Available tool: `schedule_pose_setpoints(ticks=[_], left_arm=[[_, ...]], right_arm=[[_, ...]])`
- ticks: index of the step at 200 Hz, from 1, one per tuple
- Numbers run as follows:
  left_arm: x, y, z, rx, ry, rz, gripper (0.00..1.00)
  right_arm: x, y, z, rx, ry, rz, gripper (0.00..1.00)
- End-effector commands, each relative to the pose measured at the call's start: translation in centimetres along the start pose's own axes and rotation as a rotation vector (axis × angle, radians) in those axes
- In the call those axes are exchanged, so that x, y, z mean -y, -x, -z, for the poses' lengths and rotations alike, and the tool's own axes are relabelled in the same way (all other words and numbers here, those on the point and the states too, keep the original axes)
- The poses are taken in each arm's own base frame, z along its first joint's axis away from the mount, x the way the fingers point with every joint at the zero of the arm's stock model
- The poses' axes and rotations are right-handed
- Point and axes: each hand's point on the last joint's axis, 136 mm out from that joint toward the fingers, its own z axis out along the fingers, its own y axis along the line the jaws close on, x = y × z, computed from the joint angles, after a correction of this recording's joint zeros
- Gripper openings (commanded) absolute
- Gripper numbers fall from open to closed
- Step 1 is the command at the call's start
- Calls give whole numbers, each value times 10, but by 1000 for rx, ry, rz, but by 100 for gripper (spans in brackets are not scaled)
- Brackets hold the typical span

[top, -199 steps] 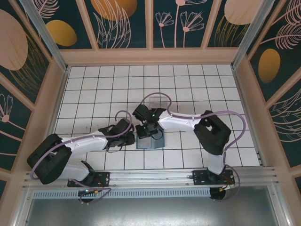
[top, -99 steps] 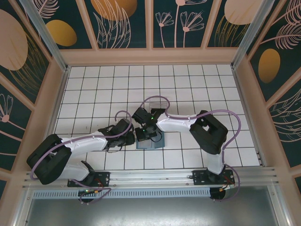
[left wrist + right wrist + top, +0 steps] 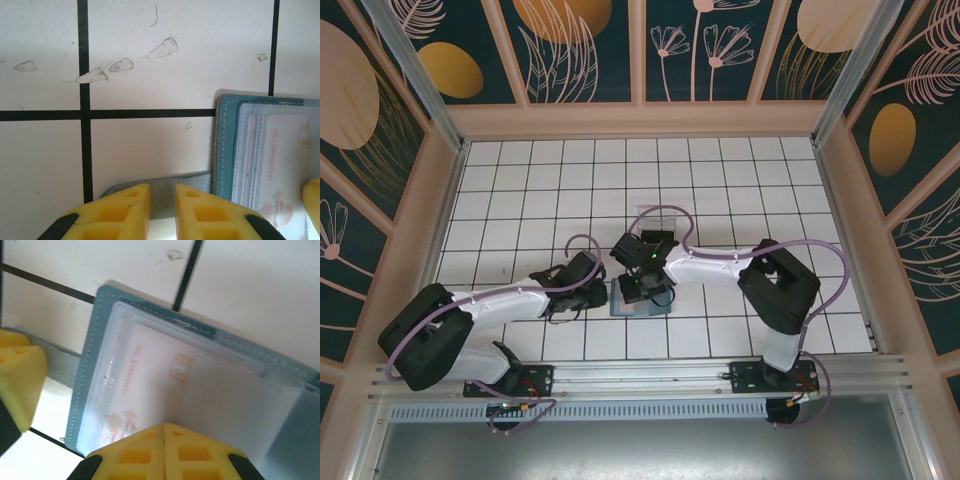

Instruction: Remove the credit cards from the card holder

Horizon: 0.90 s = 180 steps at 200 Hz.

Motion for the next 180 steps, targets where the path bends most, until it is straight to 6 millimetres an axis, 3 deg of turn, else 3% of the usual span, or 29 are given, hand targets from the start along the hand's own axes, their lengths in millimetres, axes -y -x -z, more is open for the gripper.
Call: schedule_pose_setpoints(ticks=[1, 73, 137, 180], left_arm=[[-14, -10, -5, -49, 64, -13, 21], [-7, -6, -6, -60, 63, -22, 22], [1, 1, -5, -64, 65, -32, 22], [23, 14, 7, -44, 12, -40, 23]], right_arm=[[24, -9, 10, 6, -100, -37, 8], [53, -15, 30, 54, -201, -78, 30], [83, -24, 41, 65, -334, -86, 34], [89, -30, 35, 64, -329, -93, 34]])
